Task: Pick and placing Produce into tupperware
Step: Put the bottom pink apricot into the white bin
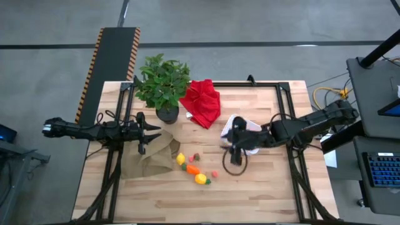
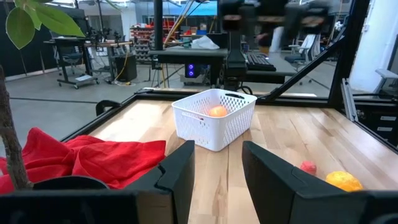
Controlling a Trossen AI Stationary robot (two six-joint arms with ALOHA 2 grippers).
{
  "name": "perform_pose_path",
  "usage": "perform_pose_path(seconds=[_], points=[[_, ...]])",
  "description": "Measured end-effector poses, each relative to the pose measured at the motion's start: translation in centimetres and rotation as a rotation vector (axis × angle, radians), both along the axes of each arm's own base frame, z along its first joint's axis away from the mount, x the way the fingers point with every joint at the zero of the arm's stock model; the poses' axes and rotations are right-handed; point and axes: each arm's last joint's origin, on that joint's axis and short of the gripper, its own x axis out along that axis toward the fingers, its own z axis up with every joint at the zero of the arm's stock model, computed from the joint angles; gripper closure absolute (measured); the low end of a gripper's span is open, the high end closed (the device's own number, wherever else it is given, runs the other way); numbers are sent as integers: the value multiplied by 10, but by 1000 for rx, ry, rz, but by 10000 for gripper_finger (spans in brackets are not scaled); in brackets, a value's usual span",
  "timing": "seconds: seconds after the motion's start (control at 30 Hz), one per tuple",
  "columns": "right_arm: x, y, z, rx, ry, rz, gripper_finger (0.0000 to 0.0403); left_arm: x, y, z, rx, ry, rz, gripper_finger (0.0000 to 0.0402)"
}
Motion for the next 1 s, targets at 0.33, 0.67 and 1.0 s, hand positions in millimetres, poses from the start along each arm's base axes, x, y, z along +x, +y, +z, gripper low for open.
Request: perform_pose_path(seconds=[0.33,0.67,1.0], points=[[42,48,-3,-5,287,152,91,0,0,0,-5,-4,2,281],[78,78,-78,-55,520,138,114,0,0,0,-8,-5,2,281],[90,85,-126,-20,635,108,147,0,0,0,-8,-5,1,281]])
